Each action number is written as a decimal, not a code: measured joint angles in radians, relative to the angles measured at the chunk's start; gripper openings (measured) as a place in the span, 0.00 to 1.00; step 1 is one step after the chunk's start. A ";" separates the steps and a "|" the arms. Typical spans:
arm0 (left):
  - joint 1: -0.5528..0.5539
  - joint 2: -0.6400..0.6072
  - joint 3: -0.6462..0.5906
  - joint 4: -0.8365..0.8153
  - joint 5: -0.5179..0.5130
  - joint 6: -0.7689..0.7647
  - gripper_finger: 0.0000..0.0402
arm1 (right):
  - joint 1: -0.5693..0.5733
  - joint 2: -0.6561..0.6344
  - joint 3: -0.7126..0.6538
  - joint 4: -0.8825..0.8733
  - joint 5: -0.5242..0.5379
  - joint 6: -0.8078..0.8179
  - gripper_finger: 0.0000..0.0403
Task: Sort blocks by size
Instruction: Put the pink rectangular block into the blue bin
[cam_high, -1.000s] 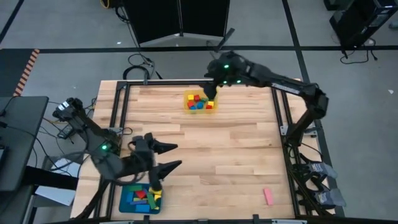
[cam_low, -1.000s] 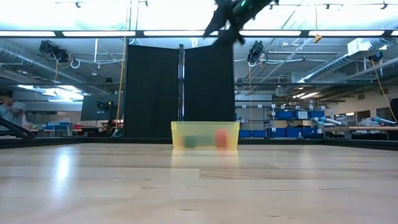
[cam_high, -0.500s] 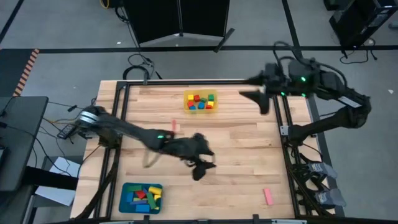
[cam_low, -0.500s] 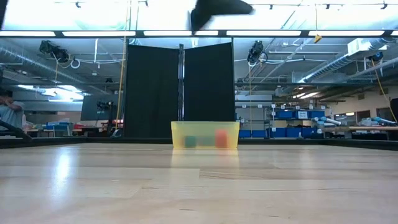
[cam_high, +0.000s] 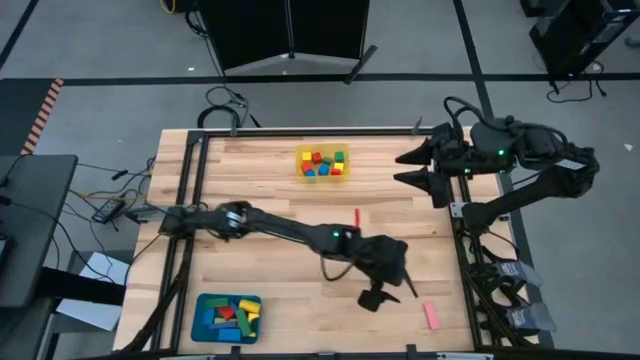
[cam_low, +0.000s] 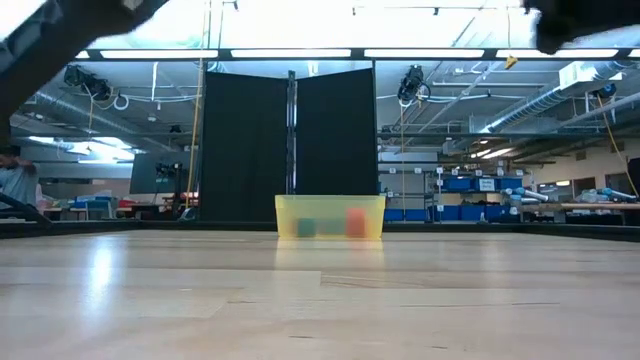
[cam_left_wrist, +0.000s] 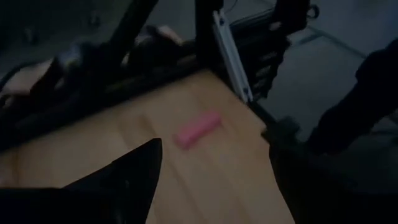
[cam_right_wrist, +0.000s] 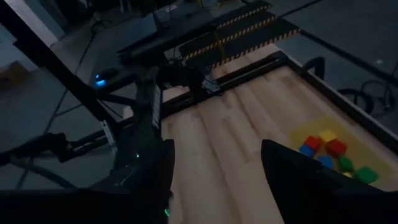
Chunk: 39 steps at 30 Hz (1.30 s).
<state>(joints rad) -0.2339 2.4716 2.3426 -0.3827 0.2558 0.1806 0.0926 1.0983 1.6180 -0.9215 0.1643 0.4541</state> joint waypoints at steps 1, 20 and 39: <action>0.001 0.036 0.019 0.036 0.017 0.010 0.76 | 0.006 0.004 0.000 0.001 0.000 0.010 0.62; 0.023 0.023 -0.057 0.222 0.089 -0.281 0.55 | 0.398 0.030 -0.156 -0.308 0.216 0.453 0.61; 0.016 -0.321 -0.058 -0.249 -0.111 -0.187 0.03 | 1.090 0.314 -0.436 -0.275 0.262 1.558 0.52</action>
<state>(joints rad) -0.2180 2.1505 2.2845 -0.6317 0.1452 -0.0068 1.1828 1.4126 1.1816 -1.1964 0.4264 2.0122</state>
